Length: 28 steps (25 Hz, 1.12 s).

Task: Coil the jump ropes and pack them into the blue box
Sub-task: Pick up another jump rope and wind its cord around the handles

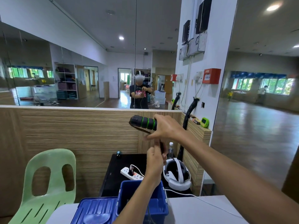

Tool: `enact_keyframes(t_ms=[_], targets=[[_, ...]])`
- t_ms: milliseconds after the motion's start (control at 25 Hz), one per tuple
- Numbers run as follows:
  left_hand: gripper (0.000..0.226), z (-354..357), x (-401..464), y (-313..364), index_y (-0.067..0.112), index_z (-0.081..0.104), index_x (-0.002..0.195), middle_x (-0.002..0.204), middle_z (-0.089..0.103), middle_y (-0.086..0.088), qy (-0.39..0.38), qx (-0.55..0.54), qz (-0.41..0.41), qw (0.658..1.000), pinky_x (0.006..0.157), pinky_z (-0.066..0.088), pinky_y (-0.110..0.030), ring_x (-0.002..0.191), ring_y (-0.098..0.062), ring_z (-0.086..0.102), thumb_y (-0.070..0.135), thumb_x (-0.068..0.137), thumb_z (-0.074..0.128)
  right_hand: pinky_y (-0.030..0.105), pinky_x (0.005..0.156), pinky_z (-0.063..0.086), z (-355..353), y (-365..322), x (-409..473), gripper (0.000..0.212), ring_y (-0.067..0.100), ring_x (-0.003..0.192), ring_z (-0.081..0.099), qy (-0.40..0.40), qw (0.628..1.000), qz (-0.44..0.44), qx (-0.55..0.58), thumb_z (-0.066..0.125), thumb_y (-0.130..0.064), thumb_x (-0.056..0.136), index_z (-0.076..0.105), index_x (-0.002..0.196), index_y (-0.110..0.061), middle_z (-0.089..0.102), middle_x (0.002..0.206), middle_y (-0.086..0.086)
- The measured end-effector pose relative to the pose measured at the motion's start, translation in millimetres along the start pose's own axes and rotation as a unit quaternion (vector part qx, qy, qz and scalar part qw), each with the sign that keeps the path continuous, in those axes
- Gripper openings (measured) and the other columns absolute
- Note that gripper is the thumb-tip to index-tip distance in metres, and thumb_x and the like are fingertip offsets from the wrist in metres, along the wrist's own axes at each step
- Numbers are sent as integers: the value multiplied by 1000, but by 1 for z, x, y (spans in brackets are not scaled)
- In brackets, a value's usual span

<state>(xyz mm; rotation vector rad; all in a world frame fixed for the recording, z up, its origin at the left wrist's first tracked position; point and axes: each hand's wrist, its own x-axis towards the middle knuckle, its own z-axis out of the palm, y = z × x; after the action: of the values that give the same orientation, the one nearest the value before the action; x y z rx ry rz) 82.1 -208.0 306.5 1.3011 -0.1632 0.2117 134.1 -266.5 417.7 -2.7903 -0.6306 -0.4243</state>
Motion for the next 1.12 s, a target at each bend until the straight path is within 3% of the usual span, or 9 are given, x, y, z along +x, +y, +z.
enact_keyframes(t_ms=[80, 240, 360, 520, 680, 880, 960, 1040, 1120], targets=[[30, 13, -7, -3, 7, 49, 90, 66, 42, 4, -74, 18, 34, 997, 51, 36, -17, 57, -5, 37, 33, 101, 41, 28, 68, 46, -1, -7, 0, 63, 14, 78, 55, 3, 1000, -11, 22, 87, -48, 64, 47, 103, -18, 56, 92, -1], [38, 2, -12, -11, 8, 56, 99, 68, 48, 9, -85, 66, 29, 994, 52, 38, -12, 53, 1, 44, 39, 102, 34, 27, 64, 45, -10, -13, 1, 40, 17, 77, 57, 13, 999, -33, -9, 77, -16, 74, 48, 101, -18, 53, 87, -1], [39, -34, -7, -12, 16, 65, 101, 65, 48, 11, -94, 108, 50, 988, 54, 34, -15, 56, -2, 42, 46, 99, 40, 22, 56, 37, -15, 2, -1, 31, 10, 71, 55, 4, 1000, -21, 19, 72, -14, 79, 51, 101, -19, 55, 85, -2], [42, -81, 7, -10, 9, 65, 96, 61, 42, 5, -161, 115, -12, 980, 52, 26, -22, 53, -8, 32, 49, 92, 51, 22, 60, 42, -18, 7, -14, 17, 15, 73, 61, -64, 996, -45, 40, 68, -15, 85, 54, 93, -21, 62, 84, 2], [40, -121, 30, 10, 13, 71, 88, 57, 38, 5, -217, 211, -45, 952, 51, 26, -22, 52, -9, 29, 50, 90, 56, 23, 60, 43, -16, -4, -36, 12, 14, 72, 60, -105, 988, -101, 48, 65, -14, 88, 56, 92, -21, 63, 84, 0], [32, -142, 42, 24, 16, 70, 77, 54, 32, 5, -230, 210, -65, 948, 49, 22, -22, 52, -11, 24, 45, 87, 63, 25, 65, 45, -23, -18, -48, 18, 14, 77, 60, -91, 986, -131, 46, 67, -17, 89, 54, 101, -19, 61, 86, -2], [25, -143, 45, 24, 19, 70, 69, 54, 40, 3, -208, 183, -61, 959, 46, 23, -21, 50, -12, 27, 41, 80, 73, 26, 66, 48, -20, -24, -54, 27, 14, 75, 60, -108, 984, -142, 22, 67, -17, 88, 50, 109, -19, 60, 87, -2], [24, -141, 48, 36, 19, 70, 60, 52, 51, 2, -185, 203, -47, 960, 44, 30, -19, 48, -12, 36, 39, 66, 81, 29, 62, 49, -7, -27, -63, 39, 15, 72, 58, -112, 981, -146, -66, 66, -19, 88, 41, 118, -20, 58, 87, -1], [30, -134, 54, 61, 19, 68, 58, 50, 50, 4, -190, 295, -37, 936, 45, 30, -18, 46, -9, 39, 44, 65, 84, 38, 60, 49, 12, -25, -72, 47, 24, 72, 57, -83, 971, -149, -169, 65, -20, 89, 33, 123, -17, 60, 91, 6]])
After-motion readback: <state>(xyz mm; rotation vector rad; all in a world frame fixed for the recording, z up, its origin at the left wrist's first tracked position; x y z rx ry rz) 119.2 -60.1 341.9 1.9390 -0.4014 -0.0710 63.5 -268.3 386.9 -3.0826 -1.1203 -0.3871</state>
